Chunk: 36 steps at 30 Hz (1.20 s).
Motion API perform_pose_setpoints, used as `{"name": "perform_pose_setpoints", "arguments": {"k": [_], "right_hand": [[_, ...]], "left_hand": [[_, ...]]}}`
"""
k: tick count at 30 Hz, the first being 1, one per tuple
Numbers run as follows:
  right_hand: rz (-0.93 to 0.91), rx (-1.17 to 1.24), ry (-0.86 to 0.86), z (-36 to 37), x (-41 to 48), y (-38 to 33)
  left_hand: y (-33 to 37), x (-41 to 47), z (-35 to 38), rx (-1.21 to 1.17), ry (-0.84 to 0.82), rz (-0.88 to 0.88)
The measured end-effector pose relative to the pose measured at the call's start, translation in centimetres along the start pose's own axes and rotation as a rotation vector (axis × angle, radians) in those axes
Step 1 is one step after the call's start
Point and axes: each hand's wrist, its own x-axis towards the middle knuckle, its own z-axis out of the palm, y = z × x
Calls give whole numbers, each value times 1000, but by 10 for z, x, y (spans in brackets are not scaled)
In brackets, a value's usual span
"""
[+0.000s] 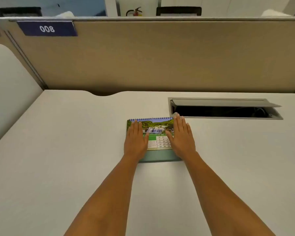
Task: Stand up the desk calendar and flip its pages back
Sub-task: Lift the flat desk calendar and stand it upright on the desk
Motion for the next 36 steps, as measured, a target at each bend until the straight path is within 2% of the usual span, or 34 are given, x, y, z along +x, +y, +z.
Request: {"name": "perform_pose_setpoints", "arguments": {"k": [6, 10, 16, 22, 28, 31, 36], "right_hand": [[60, -61, -89, 17, -8, 10], [164, -6, -111, 17, -10, 9], [268, 49, -24, 12, -3, 3], [401, 157, 23, 3, 9, 0], [525, 376, -32, -10, 26, 2], [584, 647, -9, -16, 29, 1], [523, 858, 47, -35, 29, -13]], "left_hand": [[-4, -5, 15, 35, -32, -21], [0, -4, 16, -19, 7, -67], [9, 0, 10, -161, 125, -355], [12, 12, -4, -272, 178, -499], [5, 19, -20, -393, 169, -627], [2, 19, -35, -535, 214, -661], [-3, 15, -63, -758, 340, -702]]}}
